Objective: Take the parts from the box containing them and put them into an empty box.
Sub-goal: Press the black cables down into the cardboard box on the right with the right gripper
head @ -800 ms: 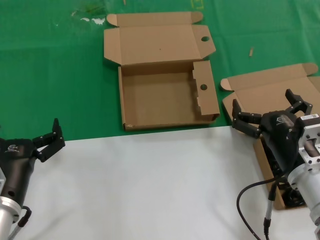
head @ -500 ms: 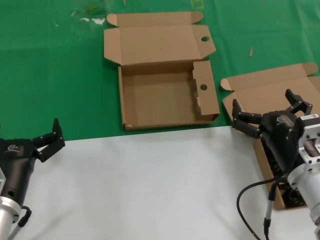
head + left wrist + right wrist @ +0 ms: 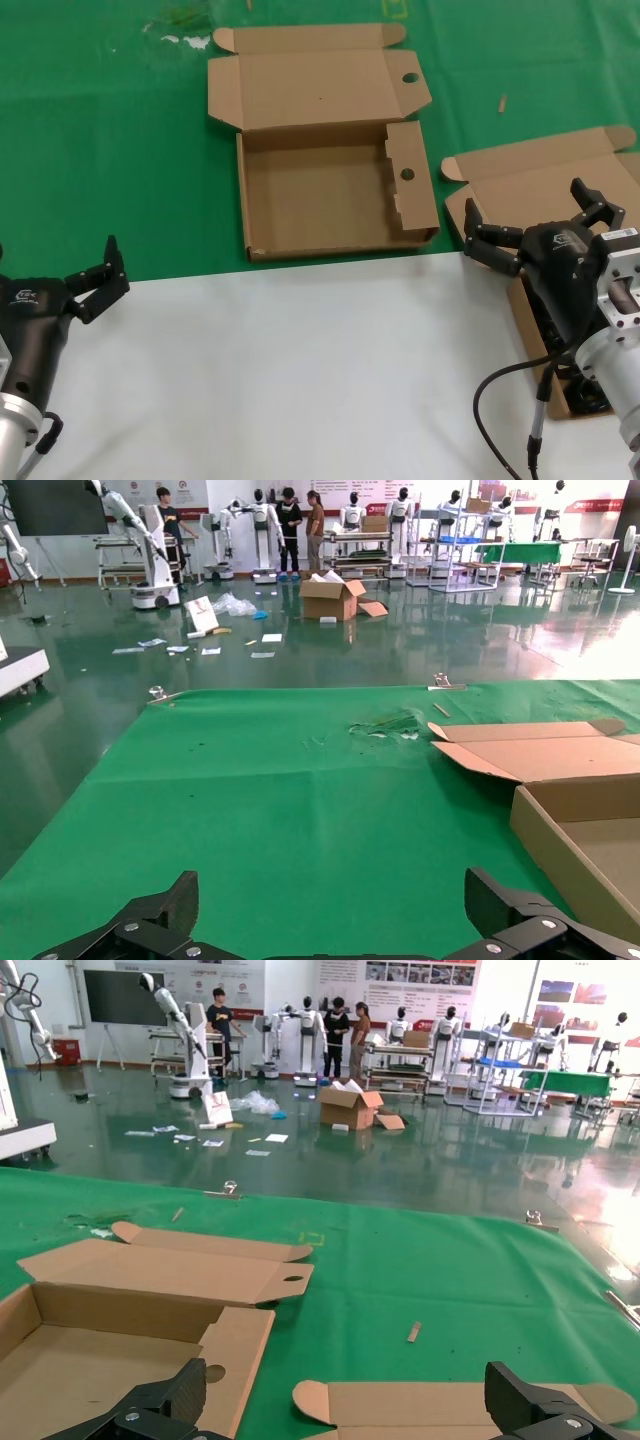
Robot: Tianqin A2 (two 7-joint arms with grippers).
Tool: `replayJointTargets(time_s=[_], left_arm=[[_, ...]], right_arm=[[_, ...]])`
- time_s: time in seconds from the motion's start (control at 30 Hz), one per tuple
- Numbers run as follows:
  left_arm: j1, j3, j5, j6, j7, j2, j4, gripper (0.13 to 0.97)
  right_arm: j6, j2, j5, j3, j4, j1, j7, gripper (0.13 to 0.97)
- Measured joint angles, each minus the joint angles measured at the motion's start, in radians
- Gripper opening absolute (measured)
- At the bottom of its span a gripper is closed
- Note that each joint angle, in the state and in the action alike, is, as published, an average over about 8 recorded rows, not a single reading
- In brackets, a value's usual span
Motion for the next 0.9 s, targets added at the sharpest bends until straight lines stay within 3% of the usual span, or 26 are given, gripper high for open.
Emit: replayJointTargets(time_s=[0.43,0.63,0.9], left_arm=[[0.0,0.0,0.0,0.0,0.0,0.0,0.0,0.83],[0.0,0.0,0.0,0.0,0.0,0.0,0.0,0.705],[0.0,0.0,0.0,0.0,0.0,0.0,0.0,0.527]], right_arm=[[-0.021,-0.012,-0.006,0.016,-0.009,0.001,-0.03,0.966],[-0.073,-0.019,-0.019,0.047,-0.024,0.003,-0.096,0.966],[-0.137,0.168,-0.086,-0.009,0.012,-0.005,0.009,0.966]])
